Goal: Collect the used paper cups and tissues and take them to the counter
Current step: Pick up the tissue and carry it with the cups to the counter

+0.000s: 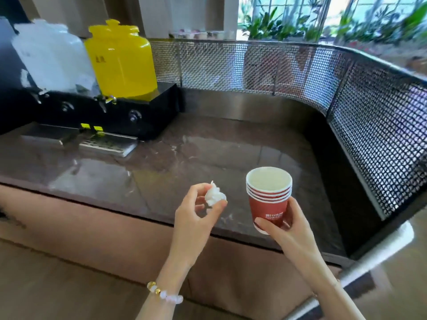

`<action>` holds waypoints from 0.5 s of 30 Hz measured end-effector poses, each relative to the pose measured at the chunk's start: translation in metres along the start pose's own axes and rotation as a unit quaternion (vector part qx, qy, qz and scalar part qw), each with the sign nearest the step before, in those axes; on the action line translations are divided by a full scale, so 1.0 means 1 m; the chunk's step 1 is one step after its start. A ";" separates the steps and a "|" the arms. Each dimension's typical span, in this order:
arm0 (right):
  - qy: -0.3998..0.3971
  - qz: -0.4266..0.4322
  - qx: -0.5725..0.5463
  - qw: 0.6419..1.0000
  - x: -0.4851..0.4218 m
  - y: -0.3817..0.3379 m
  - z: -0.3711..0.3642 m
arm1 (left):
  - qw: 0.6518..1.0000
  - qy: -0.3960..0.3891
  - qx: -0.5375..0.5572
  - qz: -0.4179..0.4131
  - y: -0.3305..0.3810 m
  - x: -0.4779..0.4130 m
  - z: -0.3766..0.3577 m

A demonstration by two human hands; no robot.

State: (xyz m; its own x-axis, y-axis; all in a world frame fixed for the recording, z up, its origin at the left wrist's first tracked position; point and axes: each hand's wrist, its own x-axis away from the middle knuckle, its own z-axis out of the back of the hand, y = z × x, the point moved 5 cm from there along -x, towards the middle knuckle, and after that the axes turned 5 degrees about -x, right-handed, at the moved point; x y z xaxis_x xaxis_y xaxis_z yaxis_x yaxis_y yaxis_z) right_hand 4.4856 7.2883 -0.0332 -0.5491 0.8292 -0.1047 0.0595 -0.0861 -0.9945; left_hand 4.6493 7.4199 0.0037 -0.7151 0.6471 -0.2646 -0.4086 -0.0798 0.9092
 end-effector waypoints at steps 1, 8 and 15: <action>0.014 -0.002 0.006 1.000 -0.003 0.002 0.001 | 1.000 -0.014 0.001 -0.004 -0.003 -0.007 -0.004; 0.095 -0.013 0.036 0.995 -0.016 0.014 0.014 | 0.996 -0.090 0.008 -0.020 -0.022 -0.042 -0.031; 0.126 -0.042 0.060 0.989 -0.034 0.031 0.029 | 0.993 -0.116 -0.033 -0.015 -0.038 -0.064 -0.060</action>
State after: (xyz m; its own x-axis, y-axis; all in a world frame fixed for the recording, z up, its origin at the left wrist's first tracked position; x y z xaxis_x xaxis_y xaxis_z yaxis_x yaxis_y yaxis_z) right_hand 4.4821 7.2415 -0.0609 -0.3224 0.9460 -0.0337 -0.0853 -0.0645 -0.9943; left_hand 4.6768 7.3355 -0.0337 -0.5546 0.8069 -0.2033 -0.4696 -0.1018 0.8770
